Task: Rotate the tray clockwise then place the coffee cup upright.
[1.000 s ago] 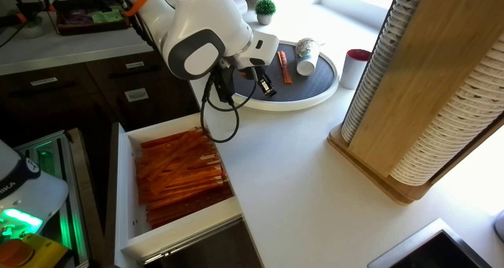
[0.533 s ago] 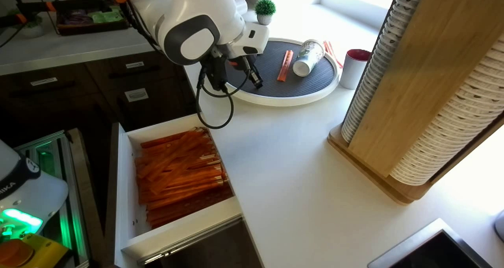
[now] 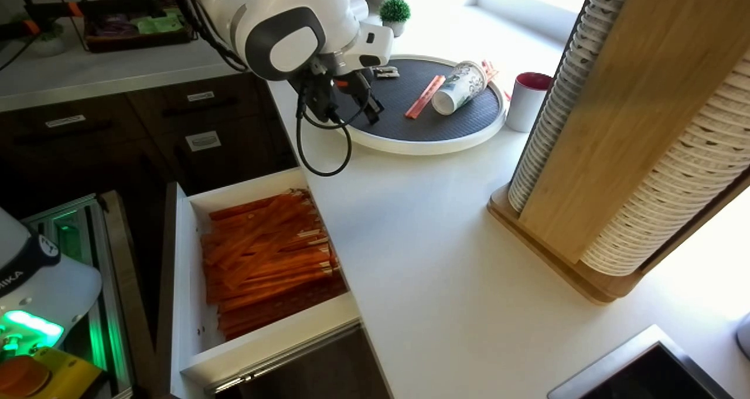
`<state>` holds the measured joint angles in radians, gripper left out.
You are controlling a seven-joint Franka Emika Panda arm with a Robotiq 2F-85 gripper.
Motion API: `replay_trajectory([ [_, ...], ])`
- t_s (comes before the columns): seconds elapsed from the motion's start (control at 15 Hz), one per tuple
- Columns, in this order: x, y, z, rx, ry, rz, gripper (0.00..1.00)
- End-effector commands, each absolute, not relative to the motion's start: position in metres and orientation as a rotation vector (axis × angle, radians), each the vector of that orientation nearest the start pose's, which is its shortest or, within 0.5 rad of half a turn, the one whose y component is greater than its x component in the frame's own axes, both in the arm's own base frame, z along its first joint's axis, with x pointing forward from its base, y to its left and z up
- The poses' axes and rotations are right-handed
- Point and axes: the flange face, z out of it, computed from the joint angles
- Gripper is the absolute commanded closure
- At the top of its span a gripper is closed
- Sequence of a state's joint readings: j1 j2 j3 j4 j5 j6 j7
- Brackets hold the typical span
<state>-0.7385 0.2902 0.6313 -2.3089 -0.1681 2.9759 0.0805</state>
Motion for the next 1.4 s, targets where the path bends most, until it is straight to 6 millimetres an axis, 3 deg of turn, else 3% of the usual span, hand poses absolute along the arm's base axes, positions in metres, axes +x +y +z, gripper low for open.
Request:
replay_trajectory([
  [0.0, 0.573, -0.034, 0.285, -2.95, 0.034, -0.599, 1.0],
  [0.53, 0.604, 0.001, 0.28, -2.893, -0.056, -0.577, 1.0],
  [0.87, 0.629, 0.023, 0.278, -2.837, -0.094, -0.646, 1.0],
  [1.33, 0.665, 0.037, 0.283, -2.757, -0.143, -0.806, 1.0],
])
